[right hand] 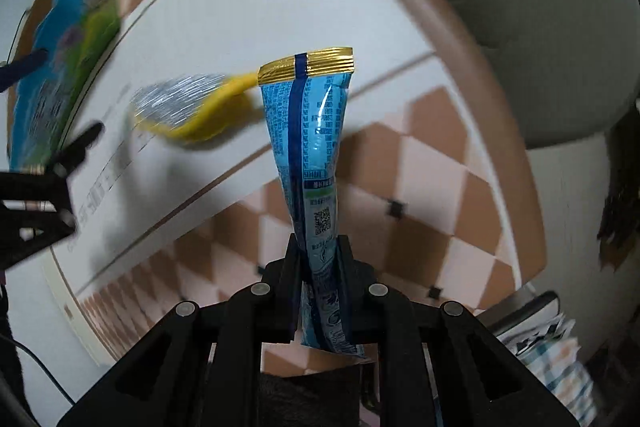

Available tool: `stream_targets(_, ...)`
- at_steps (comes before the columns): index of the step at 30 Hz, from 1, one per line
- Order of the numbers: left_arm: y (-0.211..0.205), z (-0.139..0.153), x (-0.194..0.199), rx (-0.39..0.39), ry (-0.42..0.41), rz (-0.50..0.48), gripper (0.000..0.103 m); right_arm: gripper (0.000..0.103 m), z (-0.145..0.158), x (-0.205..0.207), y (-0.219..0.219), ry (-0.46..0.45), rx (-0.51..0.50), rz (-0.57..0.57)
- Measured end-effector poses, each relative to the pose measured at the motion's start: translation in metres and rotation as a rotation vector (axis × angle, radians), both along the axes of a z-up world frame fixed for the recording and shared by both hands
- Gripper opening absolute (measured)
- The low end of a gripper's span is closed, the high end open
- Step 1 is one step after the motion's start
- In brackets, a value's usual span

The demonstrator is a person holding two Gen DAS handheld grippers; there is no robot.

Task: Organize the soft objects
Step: 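Grasp the blue tube packet with right tool while left grasps yellow sponge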

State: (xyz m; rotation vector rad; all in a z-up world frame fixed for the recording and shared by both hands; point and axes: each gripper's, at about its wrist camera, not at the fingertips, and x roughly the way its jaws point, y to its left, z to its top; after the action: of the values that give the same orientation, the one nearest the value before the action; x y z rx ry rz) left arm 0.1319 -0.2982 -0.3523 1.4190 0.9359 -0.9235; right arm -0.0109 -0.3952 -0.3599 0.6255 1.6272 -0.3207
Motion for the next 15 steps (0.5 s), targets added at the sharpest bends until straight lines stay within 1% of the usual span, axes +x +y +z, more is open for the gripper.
stream_targets(3,-0.012,-0.023,-0.013,0.053,-0.008,-0.083,0.096,0.017,-0.013,-0.006,-0.02,0.015,0.008,-0.043)
stream_targets(5,-0.02,-0.03,-0.017,0.06,0.04,-0.097,0.096,0.017,-0.017,-0.007,-0.028,0.02,0.005,-0.053)
stream_targets(6,-0.025,-0.032,-0.018,0.062,0.047,-0.1,0.096,0.017,-0.022,-0.008,-0.032,0.021,0.001,-0.056)
stream_targets(8,-0.032,-0.041,-0.022,0.073,0.035,-0.115,0.096,0.017,-0.025,-0.006,-0.04,0.023,0.002,-0.064)
stream_targets(11,-0.03,-0.052,-0.021,0.101,0.044,-0.128,0.094,0.017,-0.032,-0.003,-0.045,0.03,0.016,-0.078)
stream_targets(13,-0.026,-0.058,-0.018,0.108,0.056,-0.119,0.092,0.017,-0.036,-0.001,-0.047,0.036,0.021,-0.085)
stream_targets(14,-0.026,-0.055,-0.016,0.089,0.076,-0.104,0.085,0.017,-0.04,0.002,-0.044,0.041,0.026,-0.087)
stream_targets(15,-0.025,-0.052,-0.014,0.088,0.096,-0.088,0.077,0.017,-0.043,0.005,-0.04,0.045,0.03,-0.086)
